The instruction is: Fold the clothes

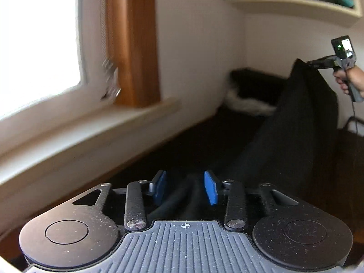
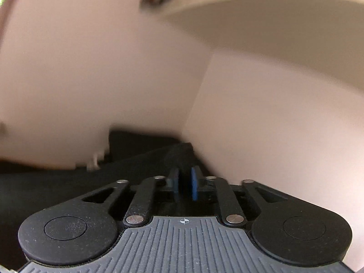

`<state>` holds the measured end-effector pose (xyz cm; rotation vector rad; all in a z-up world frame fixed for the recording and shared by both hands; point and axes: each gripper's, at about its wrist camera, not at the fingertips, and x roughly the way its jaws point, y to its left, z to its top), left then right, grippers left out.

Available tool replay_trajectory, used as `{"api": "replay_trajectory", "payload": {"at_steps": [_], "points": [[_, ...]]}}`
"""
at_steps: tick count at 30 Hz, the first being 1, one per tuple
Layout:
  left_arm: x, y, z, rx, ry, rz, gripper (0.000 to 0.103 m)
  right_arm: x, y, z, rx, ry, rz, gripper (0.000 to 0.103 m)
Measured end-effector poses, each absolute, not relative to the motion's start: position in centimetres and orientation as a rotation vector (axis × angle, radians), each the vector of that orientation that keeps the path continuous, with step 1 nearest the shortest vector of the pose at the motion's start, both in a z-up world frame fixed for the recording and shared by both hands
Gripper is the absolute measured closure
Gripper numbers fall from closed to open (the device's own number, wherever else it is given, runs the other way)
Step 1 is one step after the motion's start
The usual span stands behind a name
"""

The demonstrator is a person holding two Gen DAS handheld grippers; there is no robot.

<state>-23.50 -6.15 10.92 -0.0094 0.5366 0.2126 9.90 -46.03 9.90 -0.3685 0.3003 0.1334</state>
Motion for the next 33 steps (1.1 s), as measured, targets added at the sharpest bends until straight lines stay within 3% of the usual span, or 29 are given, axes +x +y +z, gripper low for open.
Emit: {"api": "replay_trajectory", "payload": {"at_steps": [2,4,6,19,26,29,31,33], "points": [[-24.9,-4.9,10.5,-0.021,0.539,0.243,0.053,10.2,-44.2,7.5,-0.371,0.33,0.187,0.078],[-27.2,-3.5,10.6,-0.025,0.53,0.282,0.038,9.6,-42.2,5.5,-0.381,0.351,0.26,0.076],[-30.0,-2.0,10.8,-0.016,0.531,0.345,0.038,8.3,-39.9,3.4,-0.395,0.373,0.359,0.068],[-52.3,4.5,8.8,-0.175,0.58,0.752,0.028,-0.3,-25.4,-3.3,-0.383,0.435,0.848,0.054],[-57.3,3.6,6.4,-0.277,0.582,0.745,0.027,-0.3,-22.0,-5.2,-0.44,0.439,0.84,0.051],[-57.4,3.7,5.4,-0.307,0.582,0.711,0.036,0.7,-22.2,-5.4,-0.411,0.437,0.818,0.045],[-57.1,3.5,5.0,-0.328,0.584,0.678,0.079,1.1,-22.0,-5.7,-0.405,0.451,0.806,0.045],[-56.9,3.1,4.6,-0.329,0.602,0.663,0.096,0.9,-21.7,-5.8,-0.419,0.451,0.804,0.045]]}}
